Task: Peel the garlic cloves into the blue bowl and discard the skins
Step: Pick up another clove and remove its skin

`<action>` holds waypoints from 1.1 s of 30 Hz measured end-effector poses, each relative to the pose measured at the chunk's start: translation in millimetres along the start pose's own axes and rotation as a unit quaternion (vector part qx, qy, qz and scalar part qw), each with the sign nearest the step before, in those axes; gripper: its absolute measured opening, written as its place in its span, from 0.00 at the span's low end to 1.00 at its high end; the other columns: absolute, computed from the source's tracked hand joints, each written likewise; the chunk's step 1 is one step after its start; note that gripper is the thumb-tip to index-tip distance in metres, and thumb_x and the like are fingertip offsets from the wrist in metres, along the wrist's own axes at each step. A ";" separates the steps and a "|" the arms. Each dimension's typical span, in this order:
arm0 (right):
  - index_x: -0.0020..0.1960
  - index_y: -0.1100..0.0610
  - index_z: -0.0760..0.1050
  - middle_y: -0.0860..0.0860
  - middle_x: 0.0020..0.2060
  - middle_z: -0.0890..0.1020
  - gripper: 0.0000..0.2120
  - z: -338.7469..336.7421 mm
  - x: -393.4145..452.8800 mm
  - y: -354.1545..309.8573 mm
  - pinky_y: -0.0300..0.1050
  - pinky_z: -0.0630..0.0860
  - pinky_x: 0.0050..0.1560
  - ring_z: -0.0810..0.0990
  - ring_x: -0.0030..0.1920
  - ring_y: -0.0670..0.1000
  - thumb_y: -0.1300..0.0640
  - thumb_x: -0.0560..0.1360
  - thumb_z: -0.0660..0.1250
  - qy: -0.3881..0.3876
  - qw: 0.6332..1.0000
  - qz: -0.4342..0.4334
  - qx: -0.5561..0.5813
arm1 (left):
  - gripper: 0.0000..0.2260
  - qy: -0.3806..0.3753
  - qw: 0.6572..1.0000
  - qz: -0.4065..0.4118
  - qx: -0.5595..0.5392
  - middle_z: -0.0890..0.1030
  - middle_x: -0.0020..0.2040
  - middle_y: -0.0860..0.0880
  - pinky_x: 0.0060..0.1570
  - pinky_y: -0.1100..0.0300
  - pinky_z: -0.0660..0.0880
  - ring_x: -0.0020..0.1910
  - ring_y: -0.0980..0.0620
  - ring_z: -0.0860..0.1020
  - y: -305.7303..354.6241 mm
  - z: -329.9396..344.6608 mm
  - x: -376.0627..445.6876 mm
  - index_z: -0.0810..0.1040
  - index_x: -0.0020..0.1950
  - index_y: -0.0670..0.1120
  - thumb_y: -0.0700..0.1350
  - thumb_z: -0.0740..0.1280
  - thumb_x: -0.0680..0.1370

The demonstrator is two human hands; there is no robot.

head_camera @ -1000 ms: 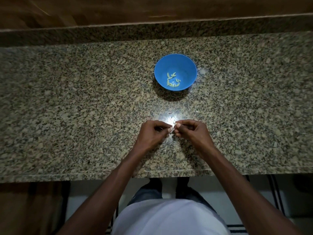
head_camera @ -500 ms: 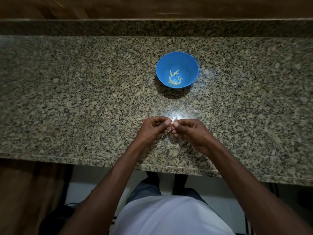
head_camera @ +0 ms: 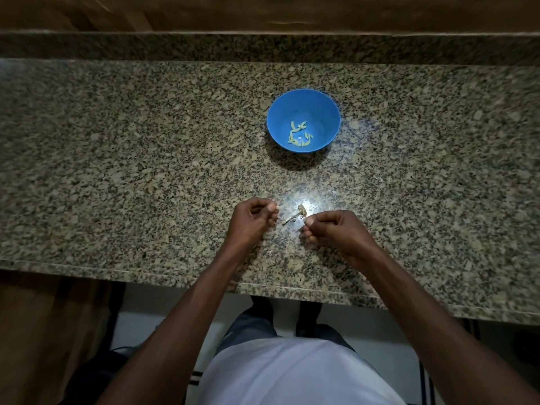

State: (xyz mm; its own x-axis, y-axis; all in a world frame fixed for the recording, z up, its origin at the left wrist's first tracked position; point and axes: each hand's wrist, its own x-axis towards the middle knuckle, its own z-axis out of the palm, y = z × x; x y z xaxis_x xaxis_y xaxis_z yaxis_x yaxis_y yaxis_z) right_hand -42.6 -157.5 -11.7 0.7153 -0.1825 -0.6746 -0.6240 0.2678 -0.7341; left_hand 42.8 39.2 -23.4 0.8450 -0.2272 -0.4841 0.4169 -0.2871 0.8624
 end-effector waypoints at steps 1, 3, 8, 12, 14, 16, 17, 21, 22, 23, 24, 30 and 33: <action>0.53 0.67 0.84 0.62 0.45 0.88 0.06 -1.6 -0.5 2.1 0.42 0.85 0.43 0.86 0.42 0.54 0.65 0.78 0.74 0.002 0.999 -0.025 -0.028 | 0.06 -0.009 1.000 -0.003 -0.016 0.86 0.47 0.45 0.47 0.62 0.82 0.45 0.52 0.84 -0.7 -2.0 0.2 0.82 0.57 0.39 0.39 0.69 0.82; 0.53 0.62 0.85 0.57 0.43 0.88 0.05 -4.5 1.4 5.0 0.44 0.84 0.44 0.88 0.42 0.52 0.64 0.78 0.74 0.017 0.990 -0.084 -0.109 | 0.07 -0.022 0.998 -0.017 -0.062 0.87 0.47 0.43 0.52 0.57 0.83 0.46 0.50 0.85 -0.9 -3.0 -1.1 0.82 0.57 0.37 0.39 0.71 0.81; 0.50 0.55 0.88 0.47 0.43 0.89 0.07 -0.8 8.5 9.1 0.36 0.83 0.44 0.88 0.41 0.43 0.64 0.75 0.77 0.044 0.945 -0.160 -0.281 | 0.10 -0.017 0.985 -0.041 -0.166 0.87 0.51 0.38 0.52 0.57 0.84 0.48 0.46 0.86 -0.4 1.9 -10.7 0.82 0.58 0.35 0.36 0.74 0.78; 0.52 0.57 0.88 0.49 0.44 0.89 0.08 6.0 6.8 14.5 0.26 0.78 0.43 0.86 0.42 0.42 0.66 0.75 0.75 0.060 0.915 -0.204 -0.342 | 0.11 -0.006 0.983 -0.030 -0.179 0.86 0.51 0.37 0.54 0.54 0.84 0.51 0.41 0.86 -2.7 1.1 -16.6 0.82 0.57 0.32 0.34 0.75 0.75; 0.54 0.59 0.87 0.51 0.45 0.89 0.09 7.1 3.9 17.9 0.28 0.79 0.42 0.86 0.41 0.42 0.67 0.77 0.72 0.072 0.900 -0.230 -0.364 | 0.12 -0.001 0.984 -0.027 -0.177 0.86 0.52 0.37 0.55 0.51 0.84 0.52 0.40 0.86 -4.2 -1.3 -17.1 0.82 0.56 0.31 0.33 0.76 0.75; 0.54 0.59 0.86 0.52 0.45 0.89 0.08 8.6 -0.8 19.4 0.37 0.83 0.40 0.86 0.39 0.44 0.65 0.78 0.71 0.094 0.884 -0.255 -0.381 | 0.11 -0.003 0.987 -0.020 -0.163 0.86 0.51 0.37 0.56 0.48 0.83 0.53 0.38 0.86 -5.1 -4.0 -17.1 0.82 0.55 0.33 0.34 0.76 0.75; 0.54 0.58 0.86 0.52 0.45 0.89 0.07 8.8 -2.7 19.5 0.42 0.84 0.40 0.86 0.38 0.44 0.63 0.78 0.71 0.110 0.874 -0.266 -0.391 | 0.10 -0.007 0.988 -0.015 -0.155 0.87 0.51 0.37 0.56 0.47 0.83 0.53 0.37 0.86 -4.7 -4.8 -17.7 0.83 0.55 0.33 0.34 0.76 0.75; 0.54 0.55 0.86 0.48 0.43 0.88 0.07 12.7 -10.2 10.6 0.41 0.83 0.37 0.85 0.36 0.41 0.54 0.80 0.73 0.120 0.880 -0.275 -0.367 | 0.10 -0.025 0.989 -0.008 -0.143 0.87 0.49 0.37 0.51 0.53 0.84 0.51 0.38 0.86 -2.3 -4.0 -20.1 0.83 0.54 0.34 0.34 0.76 0.75; 0.55 0.54 0.87 0.47 0.44 0.88 0.07 14.8 -10.3 6.9 0.38 0.82 0.37 0.86 0.38 0.41 0.54 0.80 0.73 0.096 0.904 -0.265 -0.321 | 0.10 -0.030 0.989 -0.008 -0.145 0.87 0.49 0.37 0.51 0.55 0.84 0.51 0.39 0.86 -1.5 -3.1 -21.3 0.83 0.55 0.34 0.35 0.76 0.75; 0.56 0.54 0.87 0.46 0.45 0.88 0.07 16.8 -9.4 4.1 0.36 0.81 0.38 0.86 0.41 0.40 0.54 0.79 0.74 0.074 0.922 -0.257 -0.281 | 0.11 -0.035 0.988 -0.010 -0.149 0.87 0.49 0.37 0.51 0.55 0.84 0.51 0.39 0.86 -1.1 -2.2 -22.5 0.83 0.55 0.34 0.35 0.76 0.75; 0.57 0.53 0.86 0.45 0.47 0.88 0.08 19.2 -7.7 1.8 0.36 0.81 0.40 0.86 0.43 0.40 0.55 0.79 0.74 0.059 0.930 -0.255 -0.258 | 0.11 -0.040 0.987 -0.013 -0.152 0.87 0.50 0.37 0.51 0.55 0.84 0.51 0.39 0.86 -1.0 -1.3 -23.7 0.83 0.56 0.34 0.35 0.76 0.75; 0.50 0.54 0.86 0.43 0.41 0.87 0.03 30.5 0.1 2.4 0.33 0.80 0.41 0.85 0.42 0.40 0.56 0.79 0.74 0.041 0.918 -0.272 -0.284 | 0.12 -0.057 0.984 -0.017 -0.169 0.86 0.50 0.35 0.52 0.56 0.84 0.51 0.38 0.86 2.0 0.8 -25.2 0.82 0.58 0.32 0.35 0.76 0.76; 0.51 0.55 0.85 0.44 0.41 0.86 0.03 28.5 1.8 2.6 0.32 0.80 0.40 0.85 0.41 0.40 0.57 0.80 0.72 0.055 0.919 -0.268 -0.284 | 0.12 -0.037 0.986 -0.018 -0.164 0.87 0.49 0.37 0.52 0.55 0.84 0.50 0.40 0.87 0.4 0.3 -25.3 0.82 0.57 0.33 0.35 0.75 0.76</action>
State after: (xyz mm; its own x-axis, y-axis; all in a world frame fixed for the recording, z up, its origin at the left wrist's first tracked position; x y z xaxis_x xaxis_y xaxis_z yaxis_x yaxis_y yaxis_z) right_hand -34.0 -130.2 -12.6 0.9510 -0.2474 -0.1853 -0.2775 -0.4189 -0.8646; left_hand 21.5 44.5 -10.8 0.8059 -0.2937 -0.5141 0.5421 0.0167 0.8402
